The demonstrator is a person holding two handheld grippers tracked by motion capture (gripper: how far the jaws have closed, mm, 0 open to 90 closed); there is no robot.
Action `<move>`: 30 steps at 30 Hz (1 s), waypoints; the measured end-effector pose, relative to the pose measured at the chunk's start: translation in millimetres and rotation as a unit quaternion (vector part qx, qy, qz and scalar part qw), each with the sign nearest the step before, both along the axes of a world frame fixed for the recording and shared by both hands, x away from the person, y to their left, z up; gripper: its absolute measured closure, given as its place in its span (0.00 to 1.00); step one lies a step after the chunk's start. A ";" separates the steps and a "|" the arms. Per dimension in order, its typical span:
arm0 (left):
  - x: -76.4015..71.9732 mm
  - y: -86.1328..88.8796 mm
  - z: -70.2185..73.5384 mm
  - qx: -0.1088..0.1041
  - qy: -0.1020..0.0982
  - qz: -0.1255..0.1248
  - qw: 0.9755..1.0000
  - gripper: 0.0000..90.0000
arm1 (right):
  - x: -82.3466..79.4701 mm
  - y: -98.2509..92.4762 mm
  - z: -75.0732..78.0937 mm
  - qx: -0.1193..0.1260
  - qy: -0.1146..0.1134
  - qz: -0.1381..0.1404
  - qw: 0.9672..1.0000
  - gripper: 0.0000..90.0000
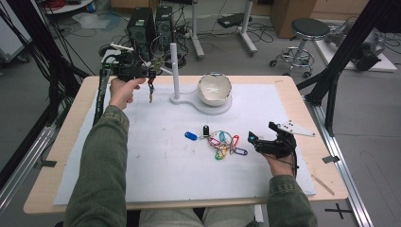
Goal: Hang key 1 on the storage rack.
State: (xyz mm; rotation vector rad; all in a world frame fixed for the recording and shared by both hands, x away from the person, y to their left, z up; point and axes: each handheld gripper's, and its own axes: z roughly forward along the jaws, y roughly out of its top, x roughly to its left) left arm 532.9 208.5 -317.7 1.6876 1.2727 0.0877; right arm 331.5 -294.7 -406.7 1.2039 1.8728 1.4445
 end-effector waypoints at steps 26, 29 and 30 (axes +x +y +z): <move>5.6 -29.6 -21.1 0.064 0.016 -0.031 0.997 0.78 | 0.5 1.6 -1.2 -0.015 0.000 0.002 1.000 0.01; 5.6 -31.5 -21.4 0.070 0.017 -0.028 0.997 0.77 | 0.4 1.6 -1.2 -0.015 0.000 0.001 1.000 0.01; 5.5 -32.3 -21.7 0.072 0.017 -0.029 0.997 0.77 | 0.5 1.5 -1.3 -0.015 0.000 0.001 1.000 0.01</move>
